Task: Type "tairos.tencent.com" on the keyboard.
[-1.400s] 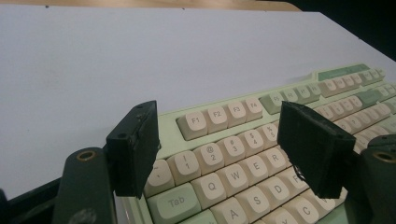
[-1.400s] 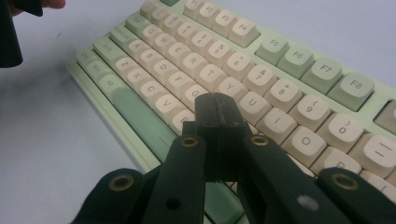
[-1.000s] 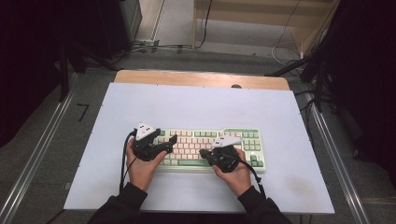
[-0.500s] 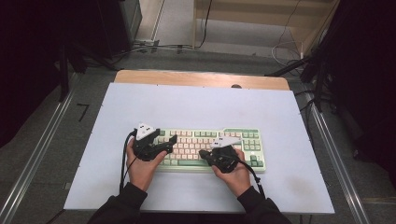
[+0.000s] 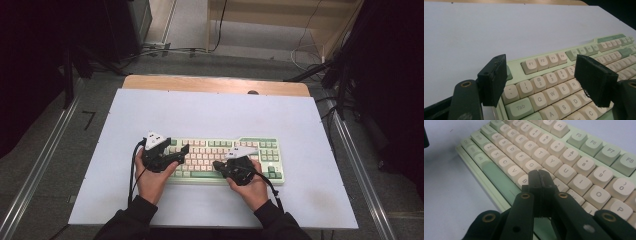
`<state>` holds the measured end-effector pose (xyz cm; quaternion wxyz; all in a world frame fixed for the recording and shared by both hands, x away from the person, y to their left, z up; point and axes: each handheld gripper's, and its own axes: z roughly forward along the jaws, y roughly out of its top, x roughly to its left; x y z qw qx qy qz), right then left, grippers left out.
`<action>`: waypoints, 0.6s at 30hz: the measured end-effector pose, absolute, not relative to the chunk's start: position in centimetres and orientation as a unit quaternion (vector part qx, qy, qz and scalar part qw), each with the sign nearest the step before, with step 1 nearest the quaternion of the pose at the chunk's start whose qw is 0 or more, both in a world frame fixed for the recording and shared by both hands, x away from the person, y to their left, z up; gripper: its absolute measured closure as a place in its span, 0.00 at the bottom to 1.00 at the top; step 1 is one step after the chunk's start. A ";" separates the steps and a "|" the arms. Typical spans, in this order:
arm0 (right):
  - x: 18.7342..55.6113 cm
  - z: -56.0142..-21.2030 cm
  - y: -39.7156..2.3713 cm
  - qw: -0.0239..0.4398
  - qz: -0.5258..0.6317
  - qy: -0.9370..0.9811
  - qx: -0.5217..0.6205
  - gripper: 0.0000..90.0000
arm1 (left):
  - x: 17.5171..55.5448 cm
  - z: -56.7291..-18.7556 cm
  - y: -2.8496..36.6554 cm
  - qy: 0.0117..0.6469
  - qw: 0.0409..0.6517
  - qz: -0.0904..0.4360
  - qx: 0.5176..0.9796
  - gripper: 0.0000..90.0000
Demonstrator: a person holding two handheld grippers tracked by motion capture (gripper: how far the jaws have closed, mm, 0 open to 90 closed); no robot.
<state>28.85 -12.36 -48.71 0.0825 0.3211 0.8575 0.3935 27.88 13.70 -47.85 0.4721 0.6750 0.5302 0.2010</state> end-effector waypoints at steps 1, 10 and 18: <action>28.8 -48.7 -12.4 0.082 0.393 0.858 0.320 0.97 | 27.9 -47.8 13.7 0.530 0.472 0.201 0.675 0.30; 28.8 -48.9 -12.5 0.081 0.394 0.857 0.323 0.97 | 27.9 -47.8 13.7 0.530 0.476 0.200 0.673 0.30; 28.9 -47.2 -14.3 0.086 0.434 0.830 0.339 0.72 | 27.8 -47.8 13.7 0.529 0.475 0.199 0.674 0.30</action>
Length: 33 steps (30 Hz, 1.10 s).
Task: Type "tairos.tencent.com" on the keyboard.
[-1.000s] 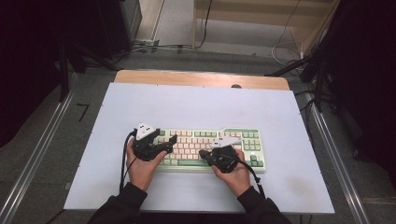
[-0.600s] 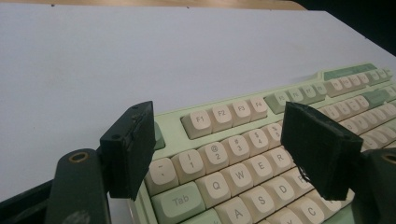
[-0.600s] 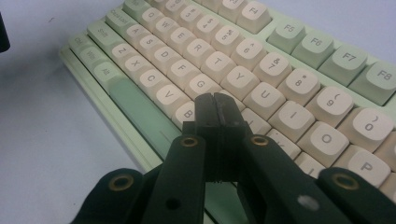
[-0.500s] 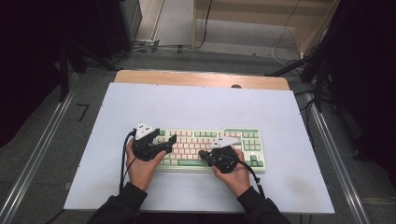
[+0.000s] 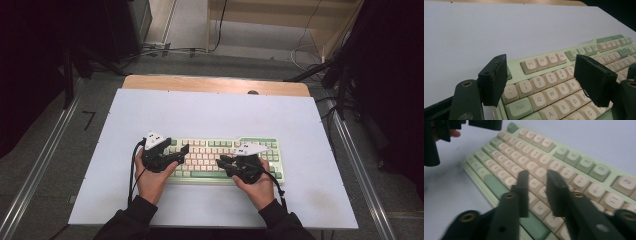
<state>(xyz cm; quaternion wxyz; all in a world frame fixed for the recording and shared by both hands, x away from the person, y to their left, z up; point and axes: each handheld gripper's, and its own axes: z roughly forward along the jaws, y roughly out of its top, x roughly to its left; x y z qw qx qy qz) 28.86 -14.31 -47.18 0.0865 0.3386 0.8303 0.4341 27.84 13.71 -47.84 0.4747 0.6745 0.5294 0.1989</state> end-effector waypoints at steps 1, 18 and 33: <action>29.0 -47.2 -14.5 0.086 0.437 0.827 0.344 0.65 | 27.8 -47.8 13.7 0.529 0.474 0.199 0.675 0.30; 29.3 -46.9 -18.8 0.092 0.442 0.800 0.394 0.41 | 27.9 -47.7 12.9 0.504 0.481 0.183 0.694 0.63; 29.0 -47.1 -20.1 0.098 0.435 0.799 0.404 0.41 | 28.3 -47.3 10.7 0.475 0.485 0.161 0.717 1.00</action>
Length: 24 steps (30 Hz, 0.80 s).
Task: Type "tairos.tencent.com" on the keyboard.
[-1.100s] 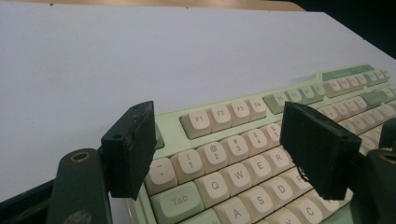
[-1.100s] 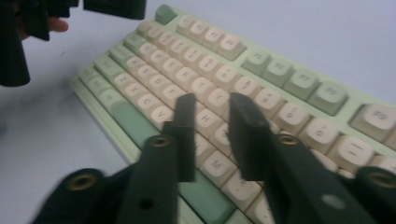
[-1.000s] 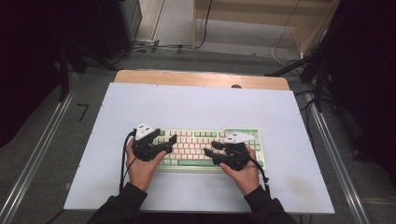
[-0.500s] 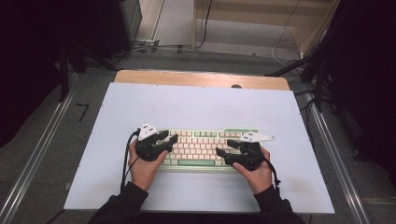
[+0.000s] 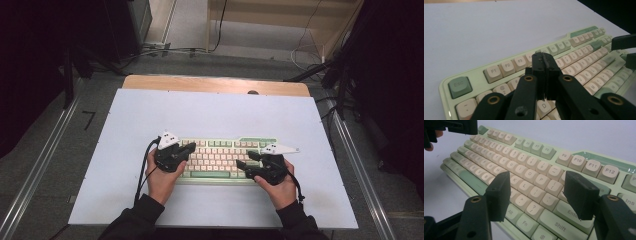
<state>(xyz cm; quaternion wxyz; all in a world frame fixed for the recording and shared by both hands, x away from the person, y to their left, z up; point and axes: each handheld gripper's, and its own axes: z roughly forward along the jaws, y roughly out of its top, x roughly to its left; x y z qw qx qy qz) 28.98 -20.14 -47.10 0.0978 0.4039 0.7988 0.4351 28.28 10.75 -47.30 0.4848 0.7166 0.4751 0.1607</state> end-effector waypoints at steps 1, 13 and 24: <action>29.0 -47.1 -20.2 0.098 0.435 0.799 0.404 0.41 | 28.3 -47.3 10.6 0.474 0.485 0.160 0.718 1.00; 28.9 -47.1 -20.5 0.097 0.435 0.797 0.407 0.41 | 28.6 -47.4 9.3 0.460 0.481 0.149 0.731 1.00; 28.9 -47.2 -20.5 0.096 0.436 0.797 0.407 0.41 | 29.0 -47.9 8.1 0.454 0.471 0.137 0.744 1.00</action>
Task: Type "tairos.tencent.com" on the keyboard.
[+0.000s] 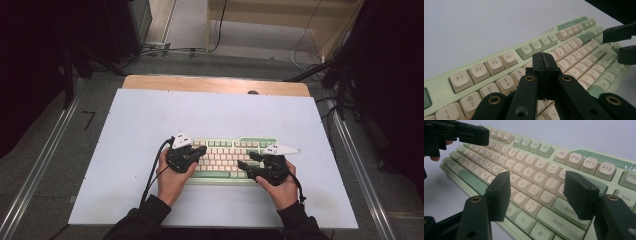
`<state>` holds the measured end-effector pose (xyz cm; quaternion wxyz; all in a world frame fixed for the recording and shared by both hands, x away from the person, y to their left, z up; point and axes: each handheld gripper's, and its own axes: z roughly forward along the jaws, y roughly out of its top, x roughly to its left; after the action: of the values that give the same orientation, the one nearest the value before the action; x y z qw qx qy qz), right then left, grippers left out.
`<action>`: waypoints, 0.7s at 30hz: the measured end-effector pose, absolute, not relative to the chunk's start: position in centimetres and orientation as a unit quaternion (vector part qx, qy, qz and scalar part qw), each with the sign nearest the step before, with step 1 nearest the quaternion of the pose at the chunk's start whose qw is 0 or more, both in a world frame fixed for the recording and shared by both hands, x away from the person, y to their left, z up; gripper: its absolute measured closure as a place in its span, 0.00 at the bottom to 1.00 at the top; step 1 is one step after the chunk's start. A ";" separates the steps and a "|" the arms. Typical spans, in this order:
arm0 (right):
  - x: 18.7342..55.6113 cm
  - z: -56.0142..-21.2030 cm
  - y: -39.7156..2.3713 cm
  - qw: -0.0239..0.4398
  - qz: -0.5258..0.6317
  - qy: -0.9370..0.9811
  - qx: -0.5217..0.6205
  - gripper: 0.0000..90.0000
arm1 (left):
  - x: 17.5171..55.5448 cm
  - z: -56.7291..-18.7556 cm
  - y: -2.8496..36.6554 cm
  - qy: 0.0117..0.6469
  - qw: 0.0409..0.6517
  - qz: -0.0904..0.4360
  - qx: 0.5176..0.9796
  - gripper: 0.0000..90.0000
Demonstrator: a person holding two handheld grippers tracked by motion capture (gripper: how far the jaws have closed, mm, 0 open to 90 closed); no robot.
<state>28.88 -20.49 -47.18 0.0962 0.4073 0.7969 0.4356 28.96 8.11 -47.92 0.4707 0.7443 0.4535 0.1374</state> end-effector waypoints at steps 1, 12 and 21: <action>28.9 -47.2 -20.5 0.096 0.436 0.797 0.407 0.41 | 29.0 -48.0 8.0 0.454 0.470 0.136 0.745 1.00; 28.9 -47.3 -20.4 0.094 0.433 0.798 0.408 0.41 | 29.3 -48.6 7.6 0.455 0.450 0.130 0.758 1.00; 28.9 -47.3 -20.3 0.092 0.432 0.799 0.407 0.41 | 29.6 -48.9 7.5 0.459 0.435 0.126 0.764 1.00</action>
<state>28.89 -20.32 -47.31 0.0917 0.4074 0.7992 0.4323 29.60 7.53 -48.91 0.4354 0.7642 0.4588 0.1262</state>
